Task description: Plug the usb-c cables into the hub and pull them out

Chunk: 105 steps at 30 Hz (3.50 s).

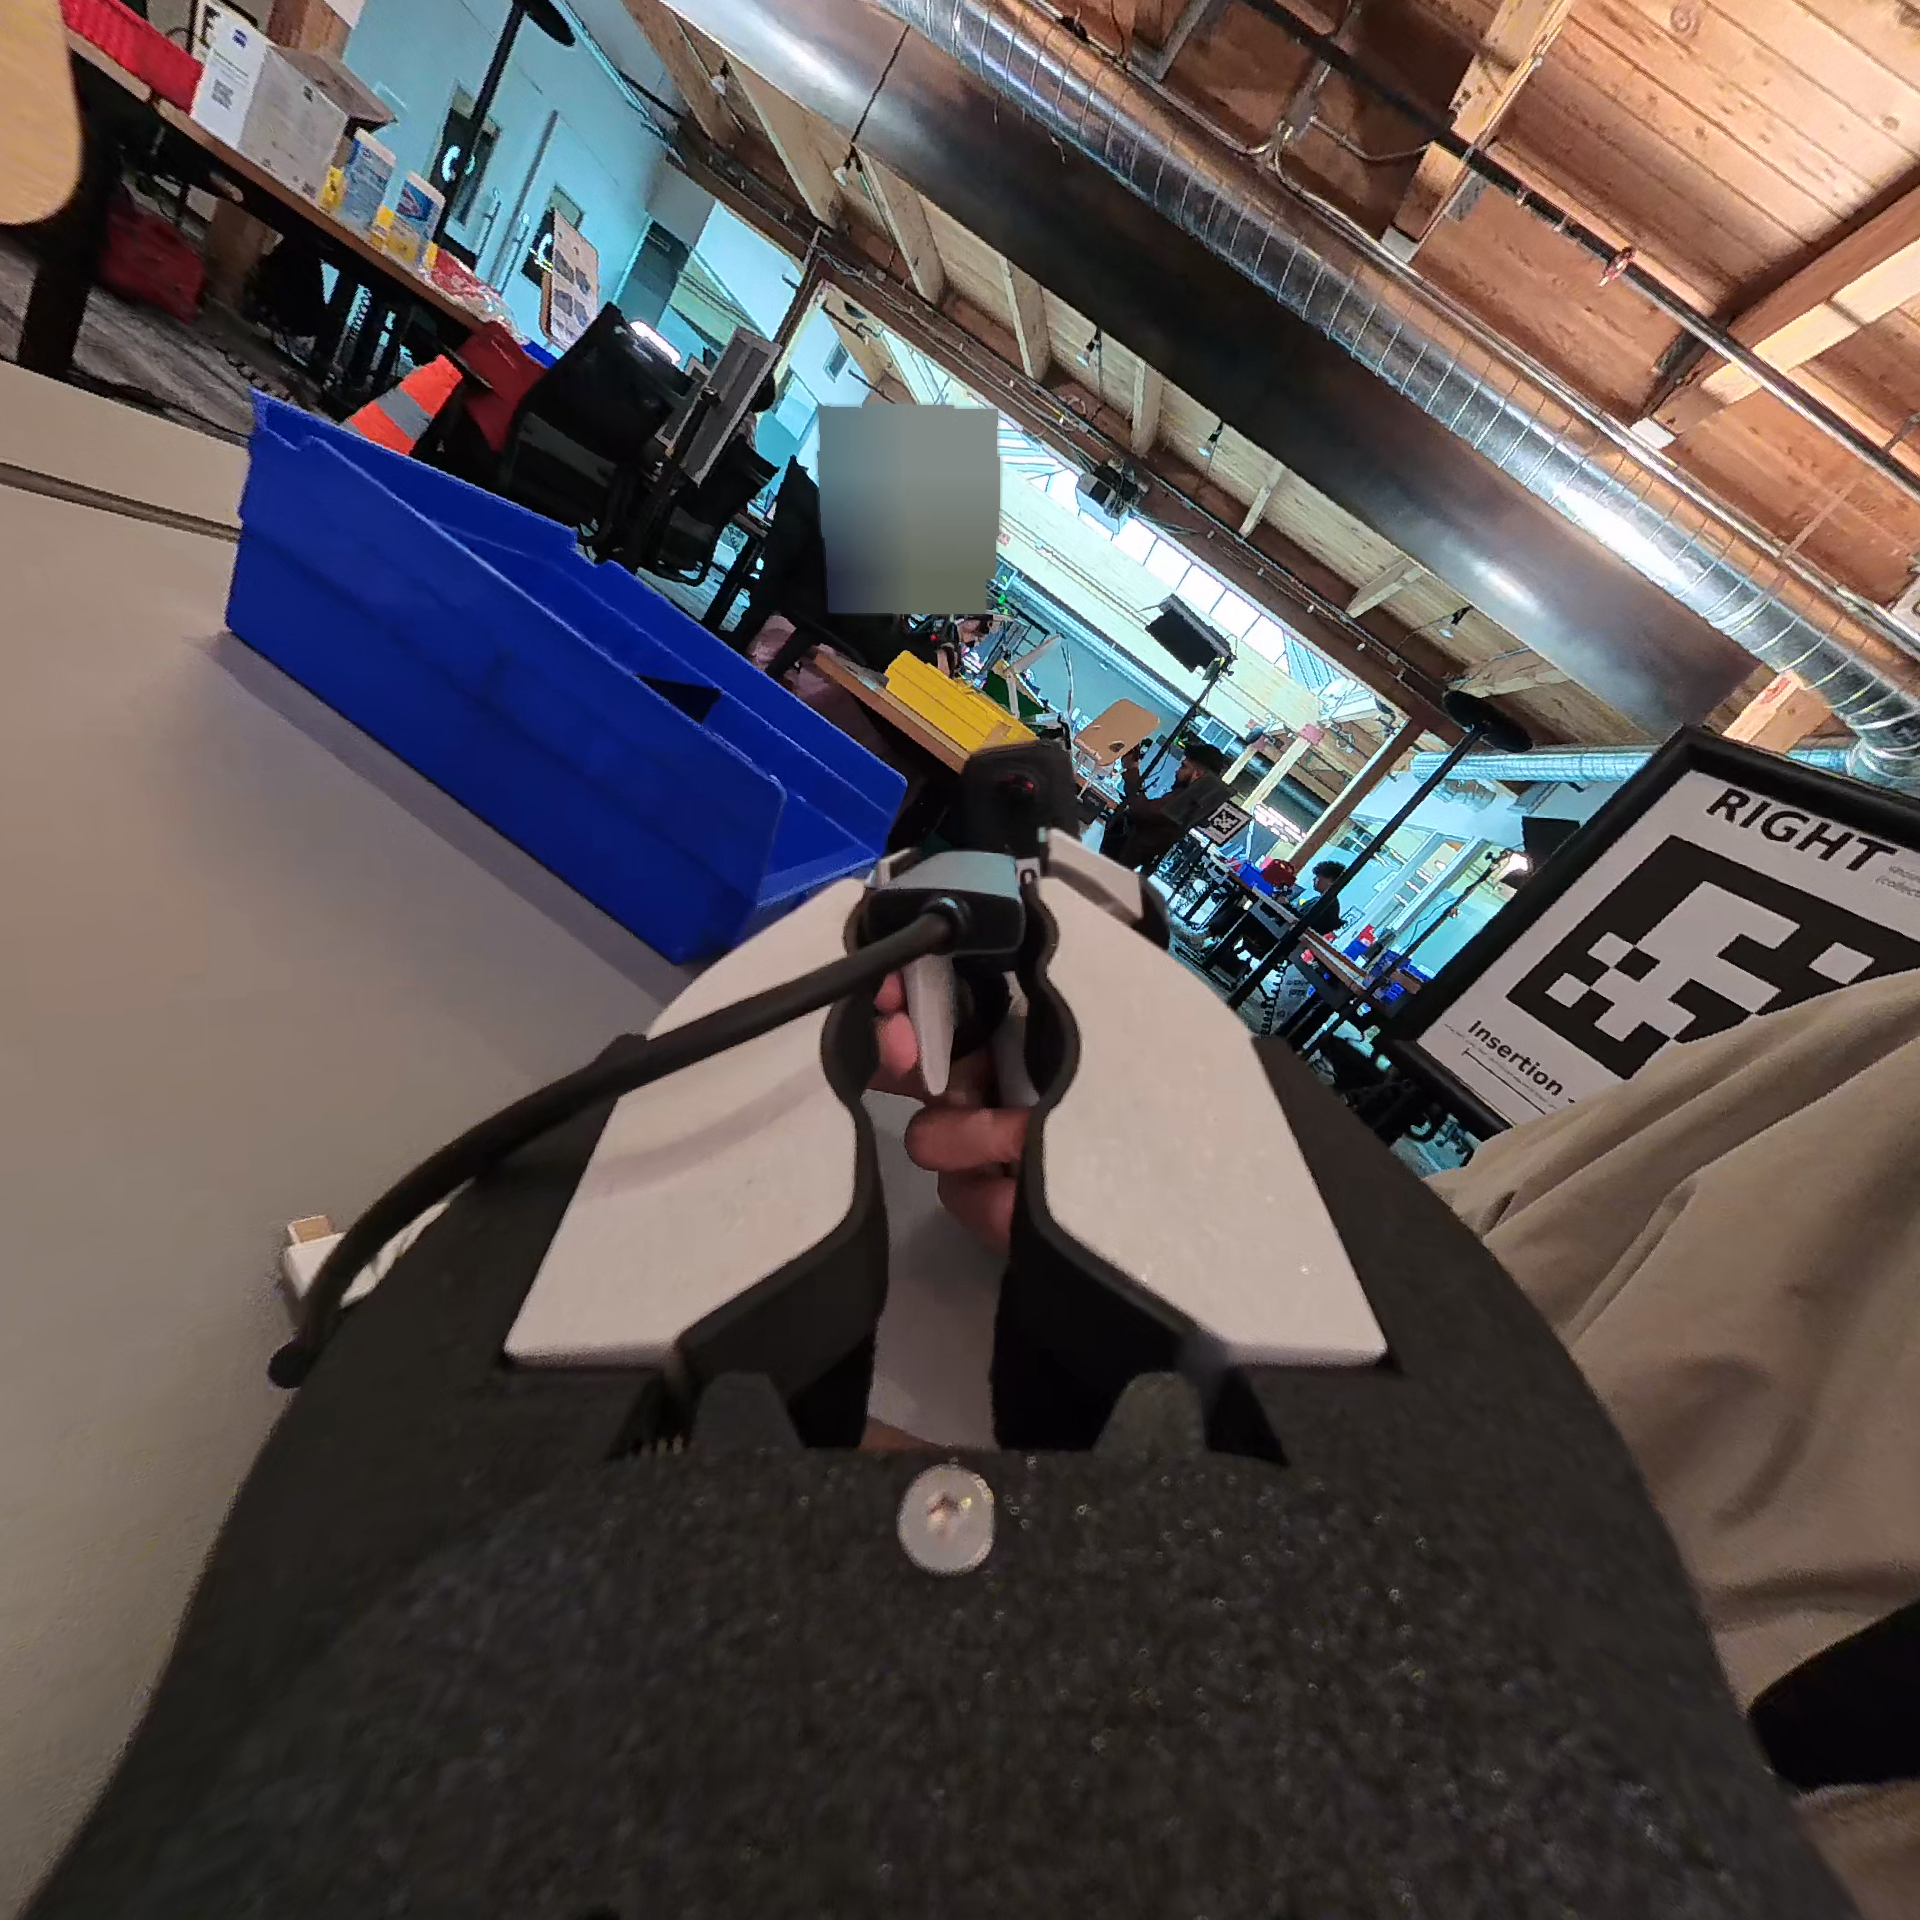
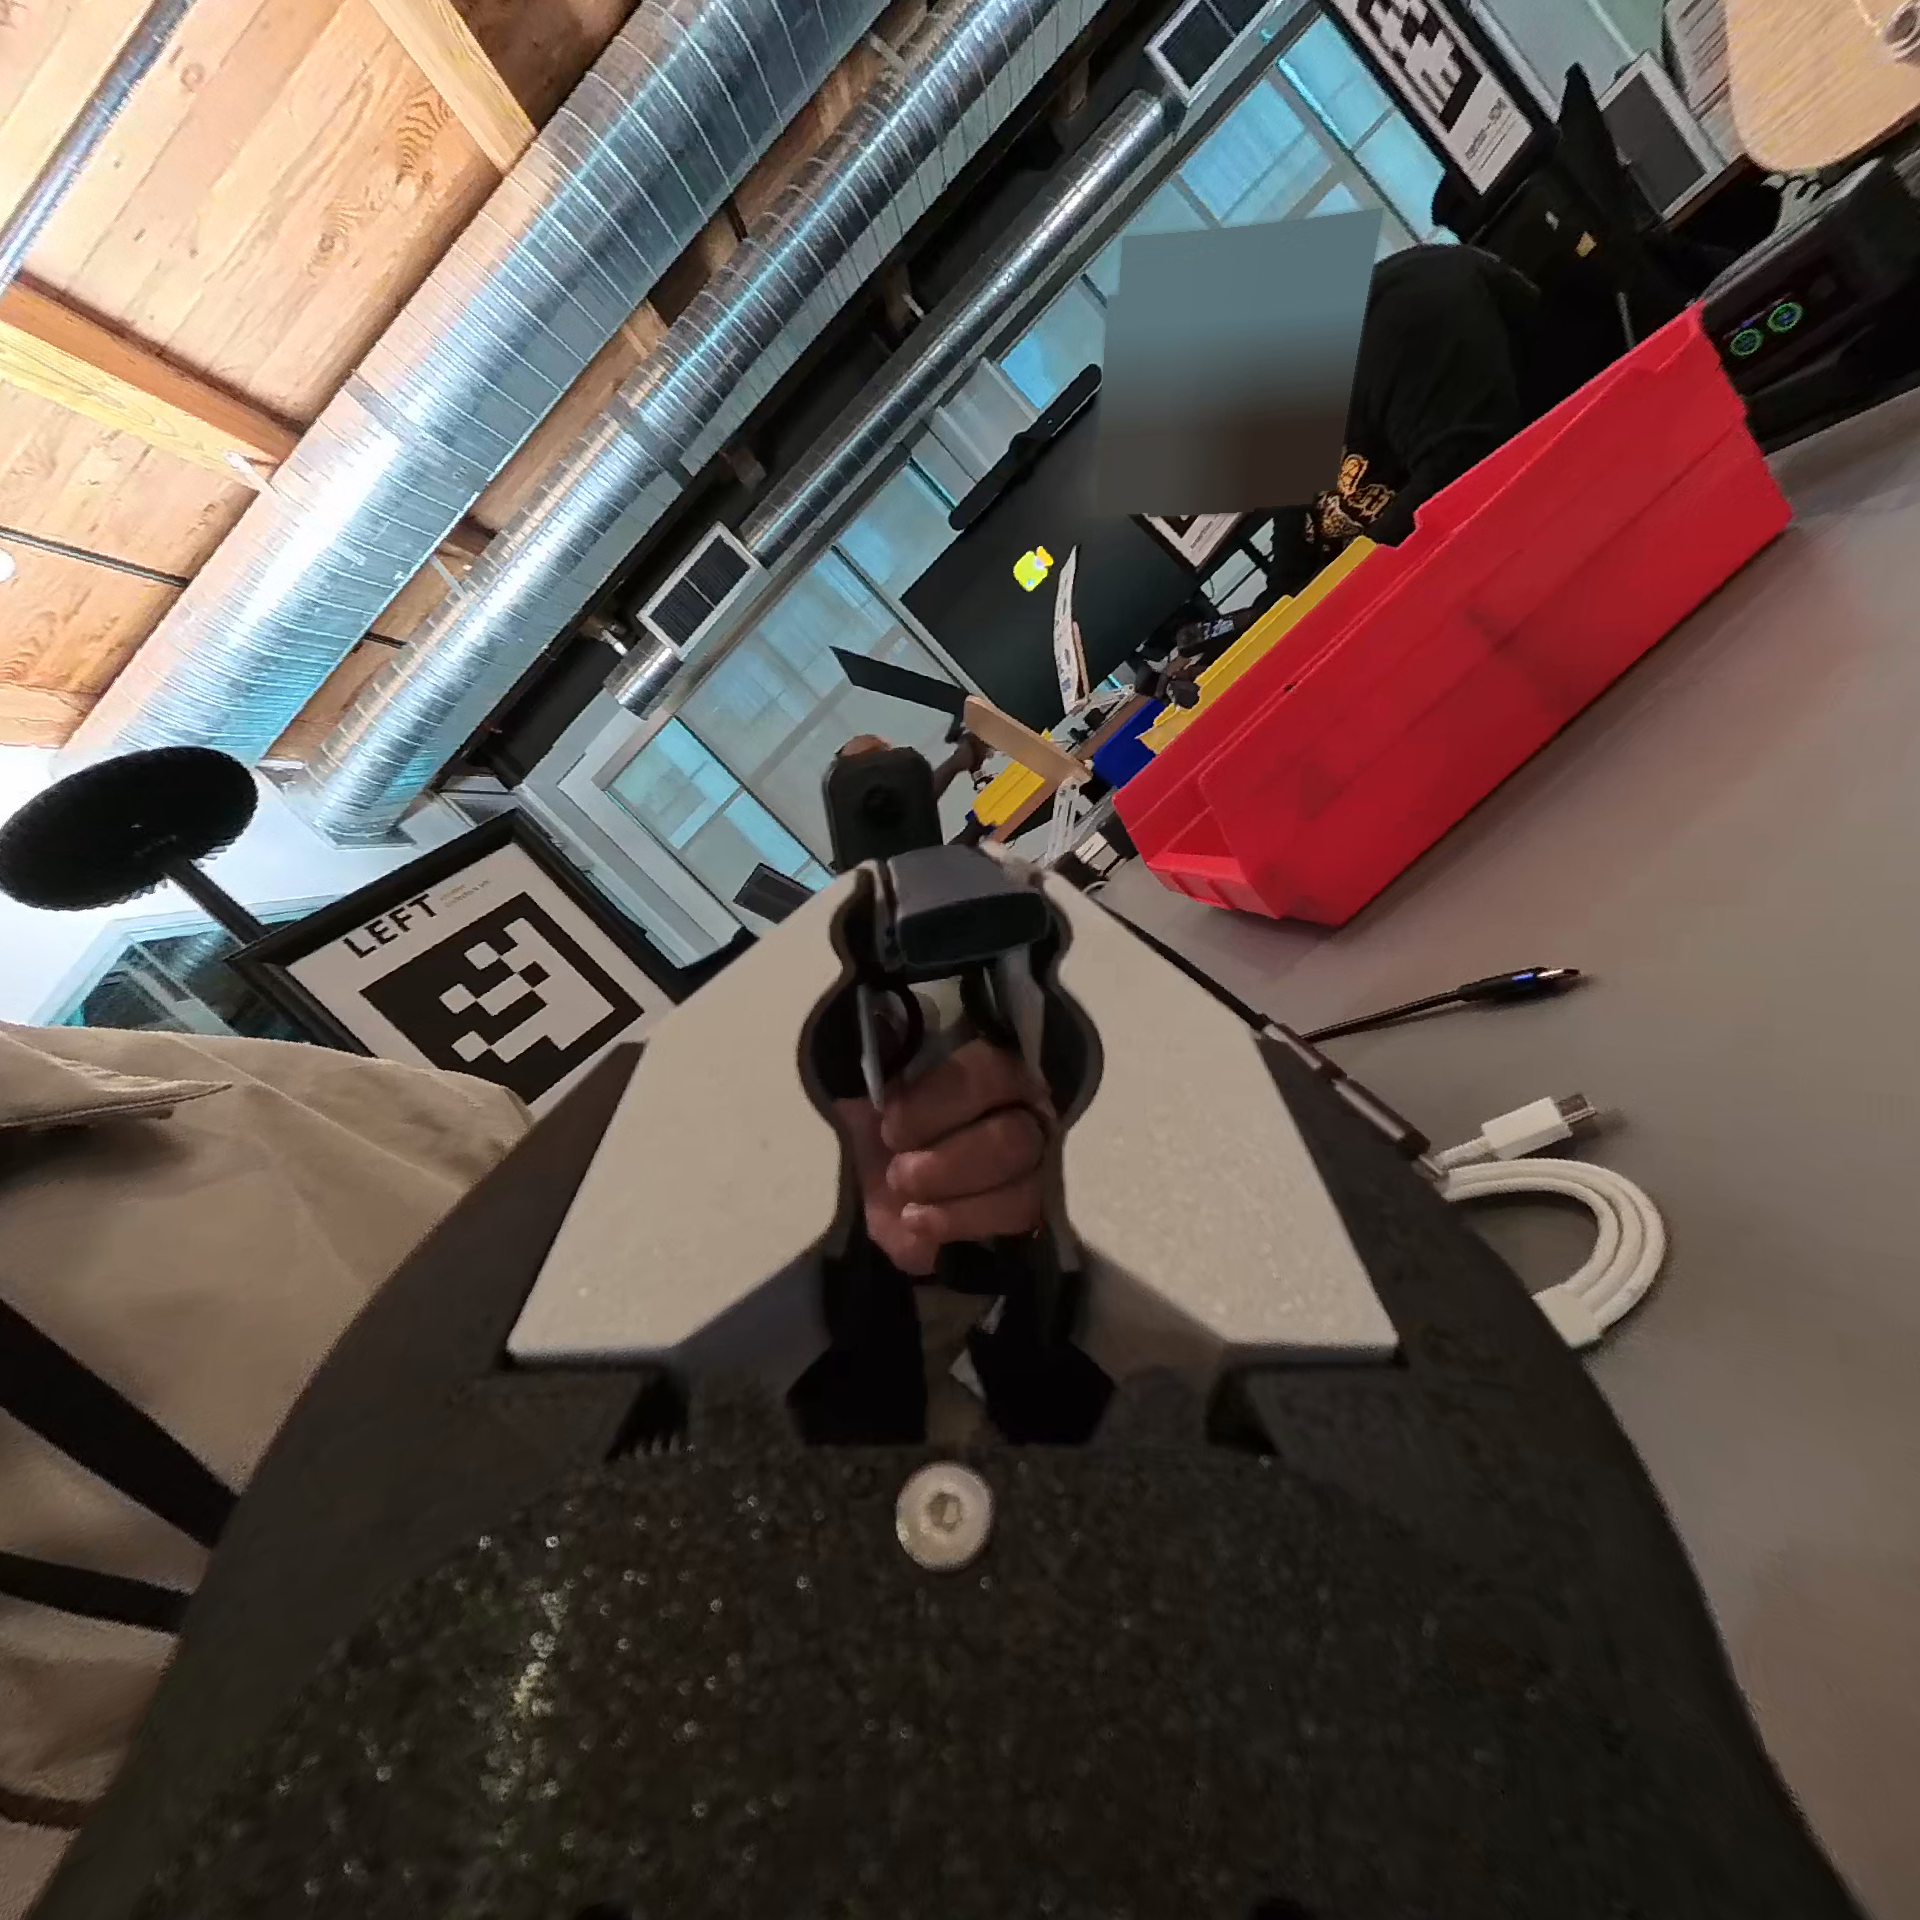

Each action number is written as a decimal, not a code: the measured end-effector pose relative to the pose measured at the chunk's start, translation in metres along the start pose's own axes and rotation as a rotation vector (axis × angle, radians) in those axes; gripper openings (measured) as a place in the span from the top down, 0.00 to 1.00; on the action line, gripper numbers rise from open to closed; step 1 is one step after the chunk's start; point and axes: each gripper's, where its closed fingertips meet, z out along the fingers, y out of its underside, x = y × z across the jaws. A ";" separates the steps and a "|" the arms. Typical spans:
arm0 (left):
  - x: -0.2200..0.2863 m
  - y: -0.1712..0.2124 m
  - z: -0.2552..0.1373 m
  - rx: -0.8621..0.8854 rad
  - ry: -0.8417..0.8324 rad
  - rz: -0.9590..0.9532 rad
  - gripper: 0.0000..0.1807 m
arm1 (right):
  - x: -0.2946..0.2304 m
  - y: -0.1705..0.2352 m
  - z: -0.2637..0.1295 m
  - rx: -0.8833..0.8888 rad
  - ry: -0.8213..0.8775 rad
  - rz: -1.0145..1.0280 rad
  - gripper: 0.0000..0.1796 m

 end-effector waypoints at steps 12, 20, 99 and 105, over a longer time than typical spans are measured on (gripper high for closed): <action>-0.005 0.001 -0.003 -0.009 0.013 -0.049 0.87 | 0.006 -0.004 -0.007 -0.010 0.030 -0.040 0.88; -0.003 0.028 0.006 -0.186 -0.042 0.085 0.79 | -0.002 -0.004 -0.006 -0.025 -0.016 -0.034 0.87; -0.091 -0.046 -0.150 -0.274 -0.820 0.570 0.87 | 0.096 0.172 0.115 -0.969 0.601 -0.617 0.86; -0.092 -0.046 -0.156 -0.265 -0.812 0.541 0.87 | 0.105 0.182 0.122 -1.006 0.625 -0.702 0.97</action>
